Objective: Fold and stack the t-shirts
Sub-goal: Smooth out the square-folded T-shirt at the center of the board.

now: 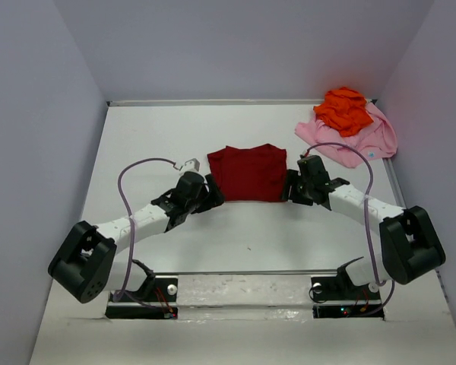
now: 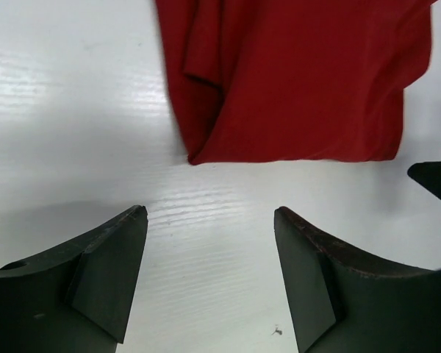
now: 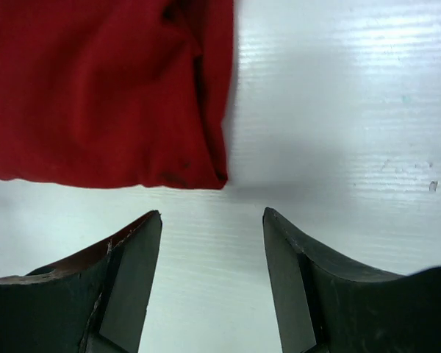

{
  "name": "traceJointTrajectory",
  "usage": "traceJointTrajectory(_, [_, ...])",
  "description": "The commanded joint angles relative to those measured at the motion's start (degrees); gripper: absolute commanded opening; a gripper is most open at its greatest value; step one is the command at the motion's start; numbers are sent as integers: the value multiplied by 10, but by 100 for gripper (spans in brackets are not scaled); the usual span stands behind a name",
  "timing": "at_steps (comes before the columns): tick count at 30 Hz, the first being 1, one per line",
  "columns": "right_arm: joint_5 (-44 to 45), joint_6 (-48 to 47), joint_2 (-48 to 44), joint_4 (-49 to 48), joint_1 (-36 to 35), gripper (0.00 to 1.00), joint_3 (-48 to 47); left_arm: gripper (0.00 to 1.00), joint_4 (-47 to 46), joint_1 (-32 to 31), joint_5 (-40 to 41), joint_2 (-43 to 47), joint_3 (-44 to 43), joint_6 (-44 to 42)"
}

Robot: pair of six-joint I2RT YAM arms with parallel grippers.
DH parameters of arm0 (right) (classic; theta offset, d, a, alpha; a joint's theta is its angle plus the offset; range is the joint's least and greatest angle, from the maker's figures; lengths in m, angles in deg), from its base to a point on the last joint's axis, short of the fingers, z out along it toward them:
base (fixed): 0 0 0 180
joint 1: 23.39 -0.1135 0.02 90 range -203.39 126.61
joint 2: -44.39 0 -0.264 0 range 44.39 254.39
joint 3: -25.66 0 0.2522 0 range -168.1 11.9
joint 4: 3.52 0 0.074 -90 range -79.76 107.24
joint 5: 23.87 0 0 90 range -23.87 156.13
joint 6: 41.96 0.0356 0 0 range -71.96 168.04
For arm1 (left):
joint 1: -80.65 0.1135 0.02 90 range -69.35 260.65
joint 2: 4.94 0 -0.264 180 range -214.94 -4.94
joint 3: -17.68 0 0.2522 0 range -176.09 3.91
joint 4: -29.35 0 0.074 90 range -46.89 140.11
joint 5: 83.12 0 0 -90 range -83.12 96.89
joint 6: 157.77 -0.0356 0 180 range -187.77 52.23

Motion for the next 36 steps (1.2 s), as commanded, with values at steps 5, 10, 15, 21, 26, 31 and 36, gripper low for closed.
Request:
traceJointTrajectory(5, [21, 22, 20, -47, -3, 63, -3, 79, -99, -5, 22, 6, 46, 24])
traceJointTrajectory(10, [17, 20, 46, -57, -3, 63, -12, 79, -125, -7, 16, -23, 46, 19])
traceJointTrajectory(15, [7, 5, 42, -55, -3, 63, -25, 79, -123, -9, 26, -35, 29, 3])
traceJointTrajectory(21, [-1, -20, 28, -36, -3, 62, -44, 79, -111, -8, 34, -55, 9, -6])
traceJointTrajectory(26, [-27, -71, 30, 6, -45, 62, -111, 79, -105, -8, 34, -39, 13, -2])
traceJointTrajectory(31, [92, -160, 123, 101, -163, 62, -224, 79, -90, -7, 40, -20, 12, -1])
traceJointTrajectory(36, [227, -229, 163, 76, -233, 62, -228, 79, -78, 3, 31, -4, 12, 0])
